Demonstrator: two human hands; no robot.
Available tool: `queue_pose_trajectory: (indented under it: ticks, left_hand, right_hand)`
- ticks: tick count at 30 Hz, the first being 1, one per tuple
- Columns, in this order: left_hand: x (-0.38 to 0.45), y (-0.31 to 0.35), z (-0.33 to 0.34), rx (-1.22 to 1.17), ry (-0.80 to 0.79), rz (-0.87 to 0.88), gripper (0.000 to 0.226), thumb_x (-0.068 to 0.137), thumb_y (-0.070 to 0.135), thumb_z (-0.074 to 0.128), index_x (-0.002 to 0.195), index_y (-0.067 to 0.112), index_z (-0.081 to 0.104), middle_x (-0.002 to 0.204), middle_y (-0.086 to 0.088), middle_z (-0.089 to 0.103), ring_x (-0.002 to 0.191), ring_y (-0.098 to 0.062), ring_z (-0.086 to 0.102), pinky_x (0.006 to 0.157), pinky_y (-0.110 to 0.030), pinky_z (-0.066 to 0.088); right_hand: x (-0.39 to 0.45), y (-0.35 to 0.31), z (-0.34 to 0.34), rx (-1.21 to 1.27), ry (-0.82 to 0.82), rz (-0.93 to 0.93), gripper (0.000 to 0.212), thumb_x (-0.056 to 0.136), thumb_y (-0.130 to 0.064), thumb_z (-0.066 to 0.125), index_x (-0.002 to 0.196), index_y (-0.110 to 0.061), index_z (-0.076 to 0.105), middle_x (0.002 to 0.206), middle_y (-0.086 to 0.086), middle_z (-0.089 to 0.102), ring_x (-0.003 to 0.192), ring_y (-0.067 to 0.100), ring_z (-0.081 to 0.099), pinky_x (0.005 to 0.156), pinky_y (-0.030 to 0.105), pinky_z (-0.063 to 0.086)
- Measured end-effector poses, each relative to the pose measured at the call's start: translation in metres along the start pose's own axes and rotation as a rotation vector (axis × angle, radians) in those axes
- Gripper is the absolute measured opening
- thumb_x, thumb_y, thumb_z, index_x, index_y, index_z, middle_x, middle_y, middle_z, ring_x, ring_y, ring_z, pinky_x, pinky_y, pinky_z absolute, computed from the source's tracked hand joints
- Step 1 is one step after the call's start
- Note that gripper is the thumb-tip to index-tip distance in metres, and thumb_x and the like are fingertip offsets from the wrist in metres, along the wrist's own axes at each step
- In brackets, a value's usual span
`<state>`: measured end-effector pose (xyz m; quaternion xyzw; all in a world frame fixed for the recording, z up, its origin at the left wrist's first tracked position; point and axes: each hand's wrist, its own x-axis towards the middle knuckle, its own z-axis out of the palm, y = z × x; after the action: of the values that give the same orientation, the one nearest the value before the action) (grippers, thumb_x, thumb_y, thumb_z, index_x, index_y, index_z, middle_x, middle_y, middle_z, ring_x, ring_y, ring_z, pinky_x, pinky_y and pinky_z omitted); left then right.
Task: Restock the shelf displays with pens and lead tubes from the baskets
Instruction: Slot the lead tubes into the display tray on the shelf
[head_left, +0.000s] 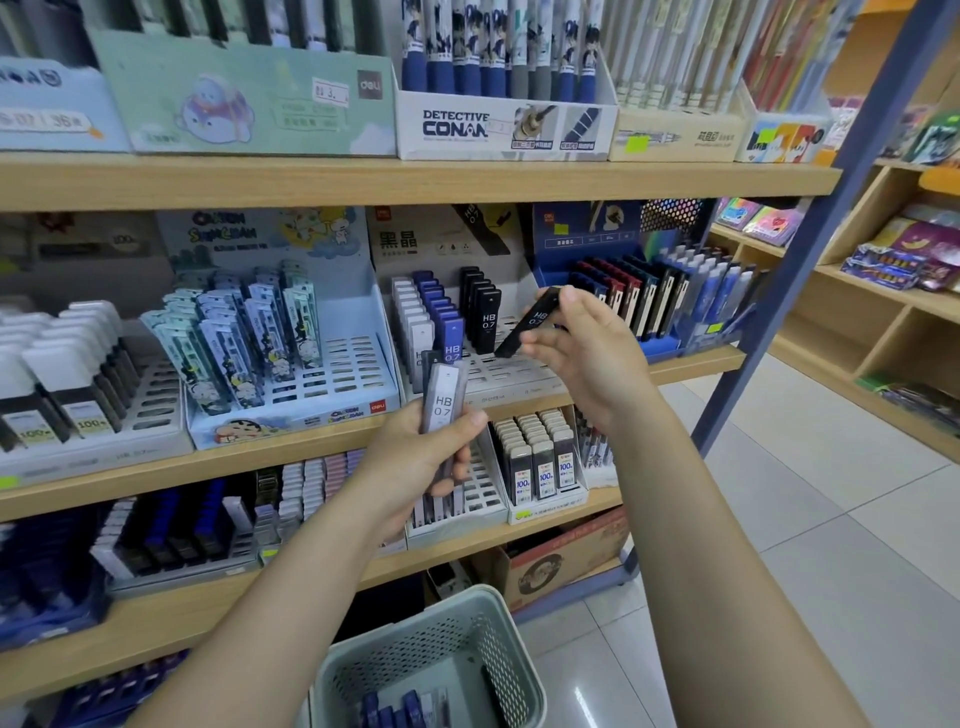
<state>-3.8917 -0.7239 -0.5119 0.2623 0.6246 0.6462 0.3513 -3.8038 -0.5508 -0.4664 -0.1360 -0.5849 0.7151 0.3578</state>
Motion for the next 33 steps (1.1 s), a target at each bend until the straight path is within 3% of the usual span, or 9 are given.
queue_pose_trajectory:
  ticks: [6,10,14,19,22,25,28,31,33]
  left_hand:
    - [0.003,-0.002,-0.001,0.027,-0.019,-0.003,0.023,0.093,0.020,0.070,0.111,0.007,0.062,0.066,-0.002,0.057,0.054,-0.012,0.053,0.044,-0.021,0.035]
    - [0.005,-0.001,0.001,0.006,-0.017,-0.006,0.025,0.093,0.021,0.069,0.113,0.007,0.061,0.065,-0.002,0.059,0.052,-0.012,0.053,0.044,-0.022,0.034]
    - [0.006,0.000,0.002,-0.031,-0.023,0.004,0.022,0.094,0.024,0.067,0.114,0.014,0.065,0.068,-0.003,0.062,0.055,-0.015,0.055,0.044,-0.022,0.033]
    - [0.009,0.000,-0.001,-0.015,-0.039,0.028,0.022,0.095,0.024,0.066,0.116,0.017,0.066,0.071,-0.004,0.062,0.054,-0.012,0.053,0.043,-0.020,0.030]
    - [0.008,0.001,-0.003,-0.018,-0.039,0.027,0.020,0.095,0.022,0.065,0.114,0.016,0.067,0.070,-0.004,0.061,0.053,-0.012,0.052,0.042,-0.020,0.029]
    - [0.007,0.001,-0.004,-0.025,-0.045,0.028,0.018,0.096,0.021,0.065,0.112,0.013,0.064,0.069,-0.003,0.061,0.053,-0.012,0.051,0.042,-0.020,0.029]
    - [0.006,0.002,-0.003,-0.035,-0.053,0.034,0.017,0.096,0.020,0.064,0.109,0.009,0.059,0.070,-0.004,0.063,0.053,-0.012,0.051,0.041,-0.020,0.028]
    - [0.005,0.004,-0.001,-0.060,-0.072,0.035,0.024,0.095,0.021,0.065,0.113,0.006,0.060,0.073,-0.005,0.066,0.053,-0.013,0.053,0.040,-0.020,0.028]
    - [0.004,0.005,0.000,-0.104,-0.098,0.041,0.031,0.091,0.024,0.066,0.116,0.006,0.062,0.077,-0.006,0.068,0.054,-0.013,0.054,0.039,-0.019,0.029]
  right_hand:
    - [0.009,0.008,0.010,-0.134,0.021,0.007,0.032,0.105,-0.023,0.049,0.123,0.001,0.060,0.097,0.003,0.072,0.088,0.024,0.068,0.087,0.036,0.060]
    - [0.013,0.012,0.015,-0.189,0.007,0.022,0.021,0.105,-0.025,0.051,0.111,-0.010,0.065,0.088,-0.005,0.070,0.081,0.019,0.067,0.086,0.039,0.060]
    - [0.018,0.014,0.021,-0.304,0.038,0.000,0.016,0.104,-0.030,0.053,0.102,-0.022,0.067,0.093,-0.005,0.065,0.074,0.015,0.066,0.082,0.042,0.060]
    - [0.028,0.022,0.027,-0.376,0.111,0.016,0.022,0.101,-0.033,0.058,0.108,-0.017,0.071,0.078,0.000,0.068,0.066,0.014,0.064,0.073,0.039,0.059]
    - [0.031,0.026,0.030,-0.346,0.168,-0.002,0.015,0.098,-0.028,0.063,0.100,-0.016,0.071,0.068,-0.002,0.063,0.060,0.010,0.061,0.067,0.033,0.057]
    - [0.033,0.025,0.028,-0.345,0.244,-0.033,0.005,0.095,-0.022,0.068,0.095,-0.019,0.065,0.071,-0.003,0.061,0.059,0.010,0.061,0.064,0.034,0.057]
    - [0.032,0.020,0.023,-0.380,0.303,-0.014,0.014,0.093,-0.020,0.070,0.090,-0.019,0.057,0.074,-0.001,0.057,0.056,0.013,0.056,0.057,0.029,0.048]
    - [0.021,0.008,0.020,-0.426,0.245,0.007,0.015,0.096,-0.022,0.063,0.083,-0.017,0.057,0.066,-0.004,0.054,0.051,0.011,0.048,0.052,0.027,0.042]
    - [0.009,-0.004,0.019,-0.420,0.111,0.040,0.018,0.098,-0.024,0.061,0.084,-0.013,0.063,0.062,-0.005,0.054,0.047,0.010,0.047,0.048,0.025,0.038]
